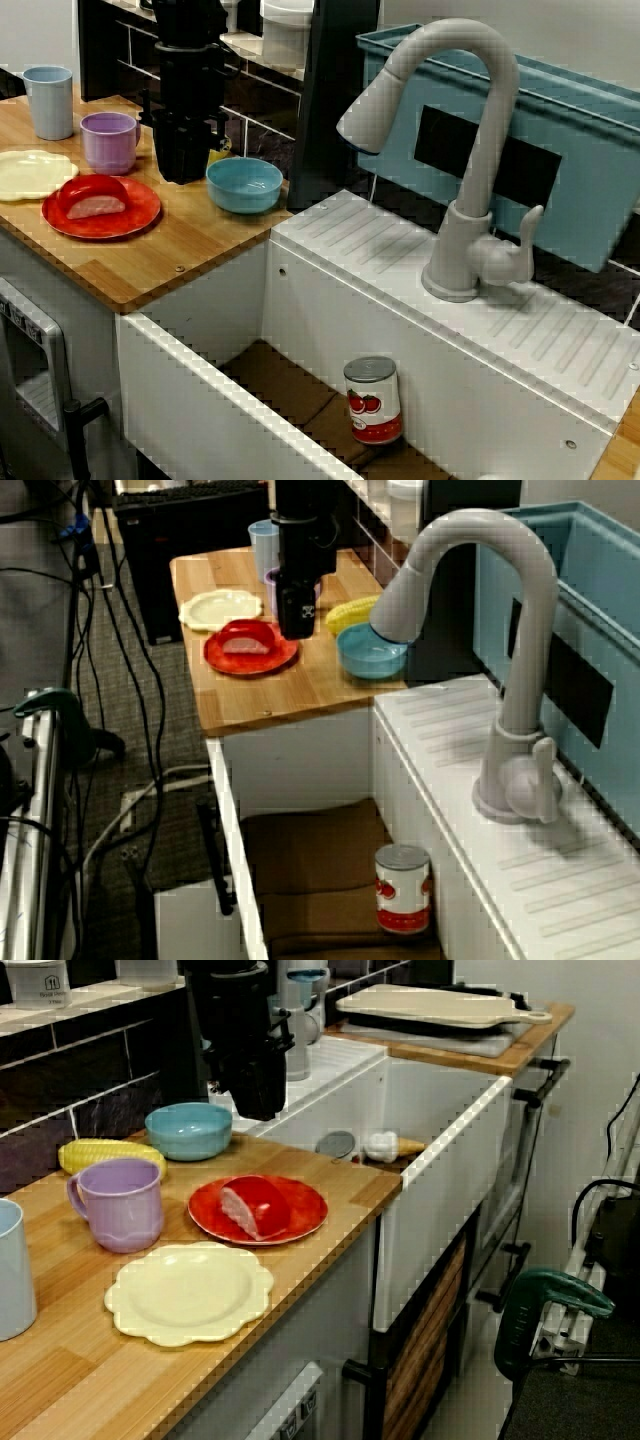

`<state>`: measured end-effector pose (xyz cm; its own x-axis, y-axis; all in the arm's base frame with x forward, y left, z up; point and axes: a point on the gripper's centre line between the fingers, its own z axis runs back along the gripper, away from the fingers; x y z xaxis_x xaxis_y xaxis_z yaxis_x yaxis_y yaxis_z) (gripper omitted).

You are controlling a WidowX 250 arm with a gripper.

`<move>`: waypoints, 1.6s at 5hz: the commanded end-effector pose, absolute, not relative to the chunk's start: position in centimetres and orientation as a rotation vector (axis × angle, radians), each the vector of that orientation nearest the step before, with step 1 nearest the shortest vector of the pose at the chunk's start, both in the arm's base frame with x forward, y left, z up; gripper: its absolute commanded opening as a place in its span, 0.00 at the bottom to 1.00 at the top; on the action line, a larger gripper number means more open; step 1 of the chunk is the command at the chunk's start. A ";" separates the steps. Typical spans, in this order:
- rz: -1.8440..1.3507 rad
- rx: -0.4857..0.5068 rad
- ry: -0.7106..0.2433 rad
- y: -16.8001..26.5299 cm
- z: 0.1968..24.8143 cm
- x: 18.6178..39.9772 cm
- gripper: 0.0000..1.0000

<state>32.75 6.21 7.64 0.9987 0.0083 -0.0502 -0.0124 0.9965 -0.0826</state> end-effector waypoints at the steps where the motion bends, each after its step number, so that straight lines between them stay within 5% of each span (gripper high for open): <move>1: -0.069 -0.052 -0.037 6.3 11.9 33.7 1.00; 4: -0.415 0.029 -0.040 5.9 11.7 34.2 1.00; 8: -0.674 0.047 -0.220 5.2 12.3 34.4 1.00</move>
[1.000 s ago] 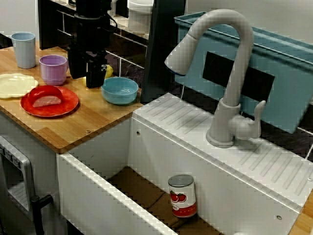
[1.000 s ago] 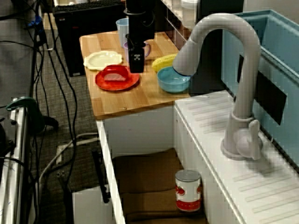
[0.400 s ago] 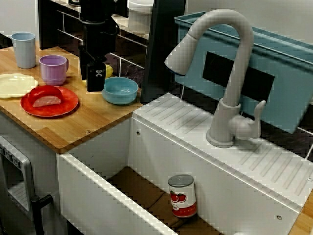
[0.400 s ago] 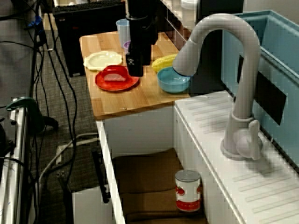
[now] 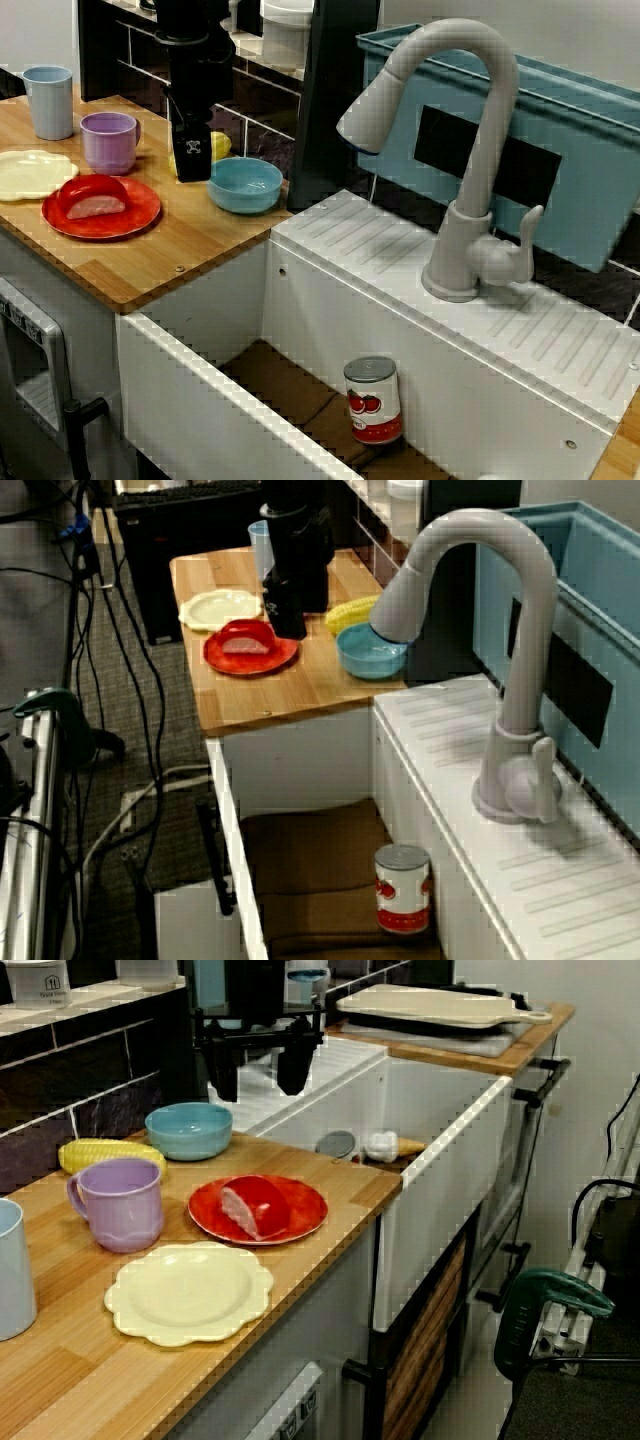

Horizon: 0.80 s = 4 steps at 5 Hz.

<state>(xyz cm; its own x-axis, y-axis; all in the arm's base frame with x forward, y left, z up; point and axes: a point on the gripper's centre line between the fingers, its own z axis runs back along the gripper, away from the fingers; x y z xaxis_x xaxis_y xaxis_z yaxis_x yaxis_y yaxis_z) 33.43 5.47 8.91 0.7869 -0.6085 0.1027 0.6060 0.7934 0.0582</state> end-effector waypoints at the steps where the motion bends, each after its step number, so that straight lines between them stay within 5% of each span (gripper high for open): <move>1: -0.663 0.062 -0.268 5.3 12.3 34.6 1.00; 4: -0.687 0.098 -0.306 4.9 11.8 35.9 1.00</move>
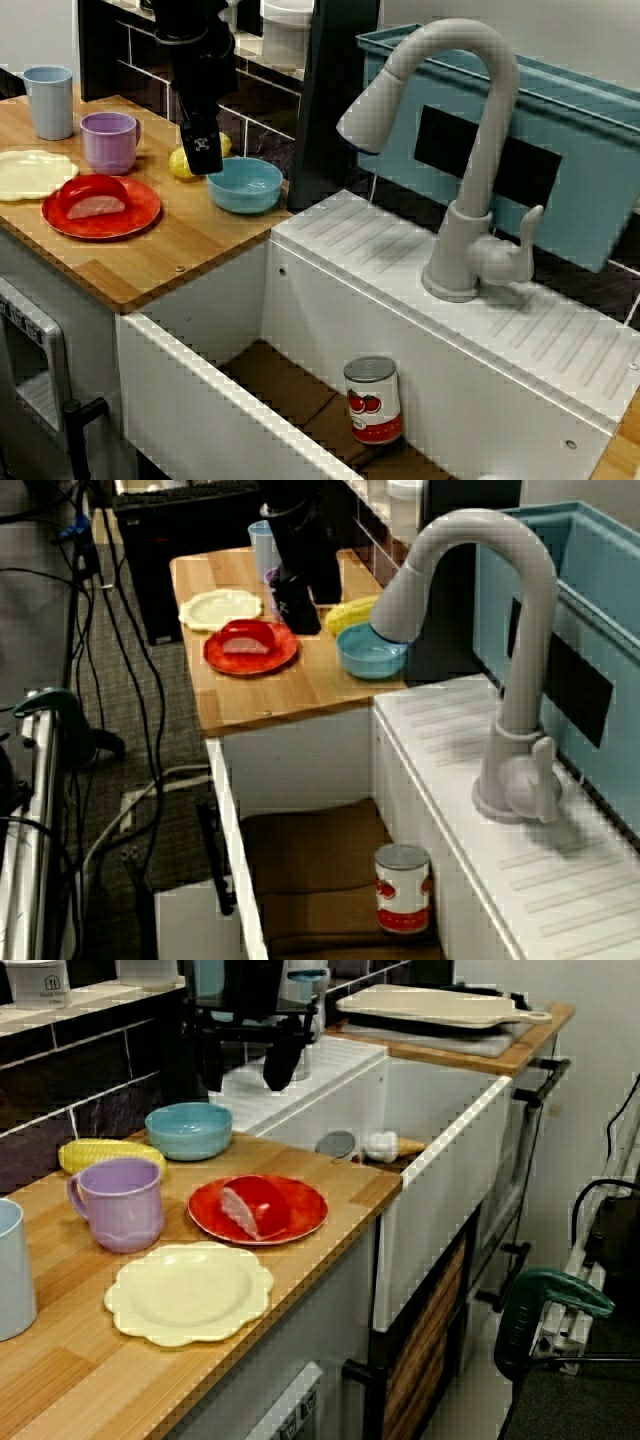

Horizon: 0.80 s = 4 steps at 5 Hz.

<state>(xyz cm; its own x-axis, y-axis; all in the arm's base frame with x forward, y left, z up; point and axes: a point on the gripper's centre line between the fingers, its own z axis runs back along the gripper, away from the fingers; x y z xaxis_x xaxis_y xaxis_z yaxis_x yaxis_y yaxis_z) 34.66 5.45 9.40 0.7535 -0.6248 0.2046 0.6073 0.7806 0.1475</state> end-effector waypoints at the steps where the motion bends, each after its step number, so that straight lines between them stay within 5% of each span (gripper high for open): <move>1: -0.695 0.094 -0.317 5.0 11.5 36.3 1.00; 4: -0.691 0.091 -0.319 5.1 10.0 37.6 1.00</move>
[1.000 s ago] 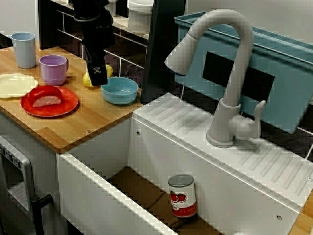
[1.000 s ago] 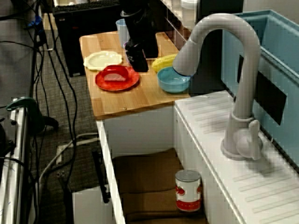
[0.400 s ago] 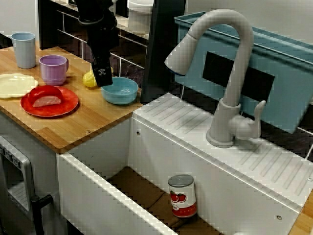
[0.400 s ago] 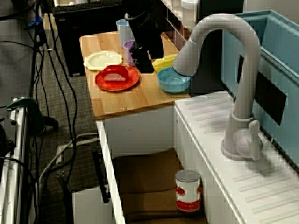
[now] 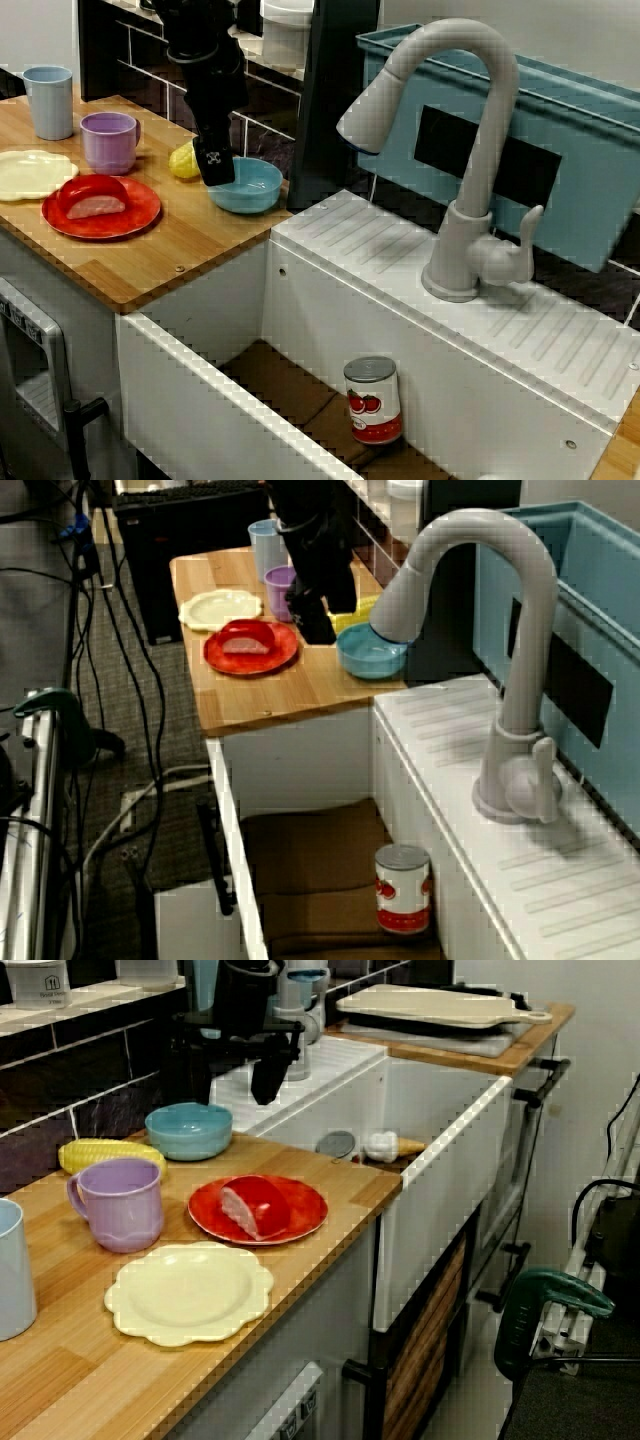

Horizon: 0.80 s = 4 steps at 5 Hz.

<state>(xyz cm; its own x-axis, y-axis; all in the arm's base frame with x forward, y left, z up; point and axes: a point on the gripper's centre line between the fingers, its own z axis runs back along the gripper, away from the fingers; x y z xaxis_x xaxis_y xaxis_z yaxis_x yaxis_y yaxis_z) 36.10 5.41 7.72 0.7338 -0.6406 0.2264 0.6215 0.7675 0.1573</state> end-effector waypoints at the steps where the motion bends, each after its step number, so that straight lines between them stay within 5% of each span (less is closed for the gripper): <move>1: -0.671 0.084 -0.316 5.3 9.6 38.0 1.00; 4: -0.667 0.094 -0.291 4.8 8.5 38.2 1.00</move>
